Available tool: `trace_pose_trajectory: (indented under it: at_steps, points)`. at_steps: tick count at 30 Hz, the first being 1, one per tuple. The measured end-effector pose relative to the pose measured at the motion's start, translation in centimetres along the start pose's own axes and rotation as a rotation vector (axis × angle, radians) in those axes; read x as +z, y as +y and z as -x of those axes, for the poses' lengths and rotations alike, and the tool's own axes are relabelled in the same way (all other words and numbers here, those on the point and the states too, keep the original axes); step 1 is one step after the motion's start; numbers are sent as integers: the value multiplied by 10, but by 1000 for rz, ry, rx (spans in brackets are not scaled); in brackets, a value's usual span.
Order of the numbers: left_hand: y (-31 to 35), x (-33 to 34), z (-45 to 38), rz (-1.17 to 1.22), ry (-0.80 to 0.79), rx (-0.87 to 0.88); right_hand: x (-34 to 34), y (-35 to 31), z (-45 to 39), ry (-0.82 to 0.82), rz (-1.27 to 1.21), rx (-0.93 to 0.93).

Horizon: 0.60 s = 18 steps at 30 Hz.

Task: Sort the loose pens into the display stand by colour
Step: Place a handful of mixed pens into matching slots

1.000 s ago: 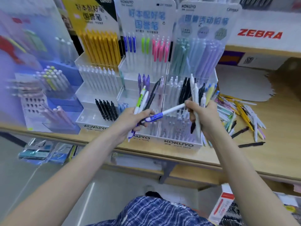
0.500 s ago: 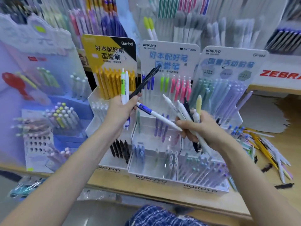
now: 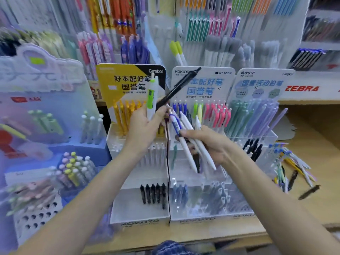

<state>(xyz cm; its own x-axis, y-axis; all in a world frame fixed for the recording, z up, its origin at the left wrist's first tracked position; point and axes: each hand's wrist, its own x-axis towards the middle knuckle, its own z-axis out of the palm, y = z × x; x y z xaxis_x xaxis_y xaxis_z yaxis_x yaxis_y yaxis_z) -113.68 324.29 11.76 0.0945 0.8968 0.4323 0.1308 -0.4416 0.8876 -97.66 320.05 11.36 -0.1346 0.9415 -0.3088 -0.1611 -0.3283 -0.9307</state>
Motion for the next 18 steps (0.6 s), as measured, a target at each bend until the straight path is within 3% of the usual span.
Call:
trace_pose_trajectory:
  at_steps: [2, 5, 8, 11, 18]
  points:
    - [-4, -19, -5, -29, 47, -7, 6, -4, 0, 273, 204, -155]
    - [-16, -43, -3, -224, -47, 8, 6, -16, -7, 698, 286, -470]
    - [-28, -57, 0, -306, -103, -19, 2, -17, -24, 953, 442, -610]
    - [-37, -66, -3, -314, -157, -42, 3, -4, -41, 1048, 564, -612]
    - [-44, -73, -5, -322, -182, -101, 2, 15, -61, 1031, 640, -619]
